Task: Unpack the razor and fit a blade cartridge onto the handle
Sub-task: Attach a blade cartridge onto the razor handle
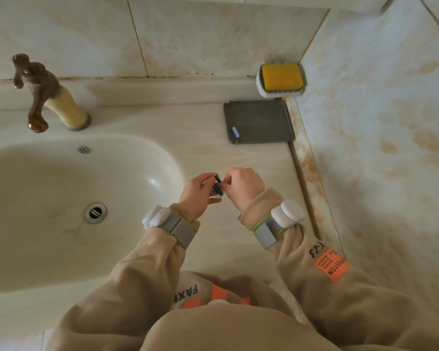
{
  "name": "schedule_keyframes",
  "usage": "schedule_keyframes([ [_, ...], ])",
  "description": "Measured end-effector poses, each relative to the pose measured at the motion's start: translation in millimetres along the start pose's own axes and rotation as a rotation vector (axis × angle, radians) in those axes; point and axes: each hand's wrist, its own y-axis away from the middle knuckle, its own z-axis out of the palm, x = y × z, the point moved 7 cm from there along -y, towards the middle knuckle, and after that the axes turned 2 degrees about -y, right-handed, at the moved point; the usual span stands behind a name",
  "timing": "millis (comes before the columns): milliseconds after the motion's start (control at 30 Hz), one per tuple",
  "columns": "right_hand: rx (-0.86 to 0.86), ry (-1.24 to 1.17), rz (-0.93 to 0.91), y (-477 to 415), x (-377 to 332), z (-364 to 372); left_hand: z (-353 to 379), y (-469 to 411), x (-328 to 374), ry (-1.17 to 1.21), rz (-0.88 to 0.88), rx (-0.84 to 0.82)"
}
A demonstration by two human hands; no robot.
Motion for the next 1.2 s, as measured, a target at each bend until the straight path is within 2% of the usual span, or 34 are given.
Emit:
schedule_keyframes([
  [200, 0.076, -0.224, 0.084, -7, 17, -2, -1, 0, -1, 0.054, -0.007, -0.005],
  [333, 0.089, -0.290, 0.112, -13, 24, 0, -1, 2, -4, 0.119, -0.017, -0.028],
  [700, -0.076, -0.715, 0.238, -10, 33, 21, 1, 5, -9, 0.449, -0.110, -0.052],
  [1000, -0.213, -1.095, 0.248, 3, 27, 34, -7, 2, -4, 0.370, -0.103, 0.058],
  [1200, -0.216, -1.107, 0.255, 5, 25, 36, -11, 3, -3, 0.266, -0.078, 0.106],
])
